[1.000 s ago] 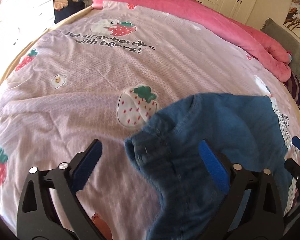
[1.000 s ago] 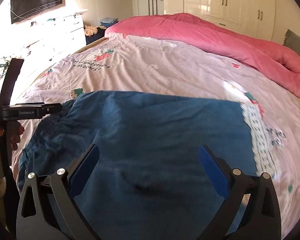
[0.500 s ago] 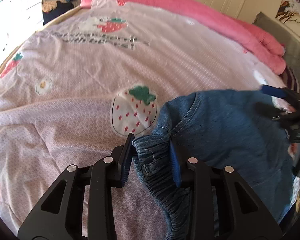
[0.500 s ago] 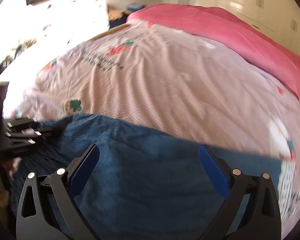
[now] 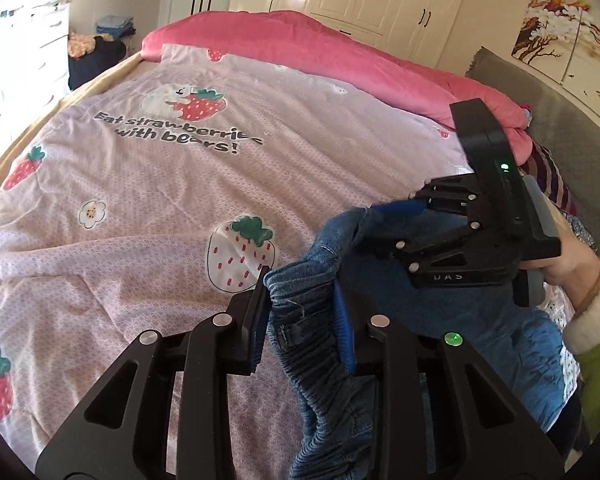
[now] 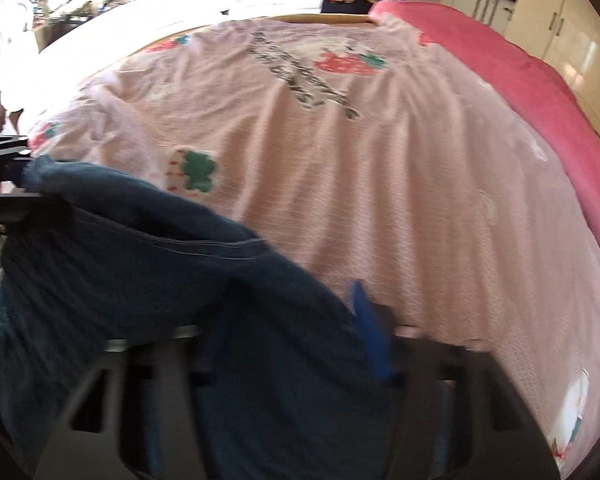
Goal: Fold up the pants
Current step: 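Grasp the waistband with the left gripper while the right gripper grasps the pants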
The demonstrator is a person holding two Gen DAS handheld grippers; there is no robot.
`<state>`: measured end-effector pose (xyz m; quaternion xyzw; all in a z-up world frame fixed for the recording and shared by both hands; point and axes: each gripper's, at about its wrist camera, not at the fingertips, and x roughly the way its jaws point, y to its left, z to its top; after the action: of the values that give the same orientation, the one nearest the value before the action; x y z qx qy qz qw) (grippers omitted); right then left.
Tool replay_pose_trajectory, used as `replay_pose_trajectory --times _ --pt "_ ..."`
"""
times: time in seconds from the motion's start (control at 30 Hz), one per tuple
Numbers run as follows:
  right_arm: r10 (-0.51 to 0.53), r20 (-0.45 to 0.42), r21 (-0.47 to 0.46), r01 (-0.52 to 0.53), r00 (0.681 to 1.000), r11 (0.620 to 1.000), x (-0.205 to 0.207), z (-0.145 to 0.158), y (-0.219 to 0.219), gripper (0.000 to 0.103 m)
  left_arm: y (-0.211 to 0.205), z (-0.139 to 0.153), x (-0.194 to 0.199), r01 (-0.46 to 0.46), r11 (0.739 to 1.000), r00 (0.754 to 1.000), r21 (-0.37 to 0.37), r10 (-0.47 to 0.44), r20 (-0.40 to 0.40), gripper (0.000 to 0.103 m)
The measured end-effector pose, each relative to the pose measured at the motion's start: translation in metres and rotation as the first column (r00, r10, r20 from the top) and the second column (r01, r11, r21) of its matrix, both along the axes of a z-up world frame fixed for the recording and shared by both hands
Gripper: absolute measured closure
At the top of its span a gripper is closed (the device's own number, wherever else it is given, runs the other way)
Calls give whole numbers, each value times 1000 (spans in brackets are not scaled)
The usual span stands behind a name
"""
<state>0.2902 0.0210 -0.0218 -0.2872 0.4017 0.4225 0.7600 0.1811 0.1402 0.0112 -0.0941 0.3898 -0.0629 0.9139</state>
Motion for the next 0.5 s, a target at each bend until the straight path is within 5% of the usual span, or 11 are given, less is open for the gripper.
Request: replay_pose_trajectory --times 0.07,0.33,0.5 --pt "-4 17 -6 5 1000 1000 -8 2 -5 94 2 1 -3 -12 1000 1000 9 12 6 82" --pt "-87 53 199 74 995 977 -65 50 -56 97 13 8 -17 -18 1000 999 -21 19 44 82" --pt "-124 101 290 90 987 953 -126 80 -81 97 1 26 -42 46 999 987 12 -48 156 82"
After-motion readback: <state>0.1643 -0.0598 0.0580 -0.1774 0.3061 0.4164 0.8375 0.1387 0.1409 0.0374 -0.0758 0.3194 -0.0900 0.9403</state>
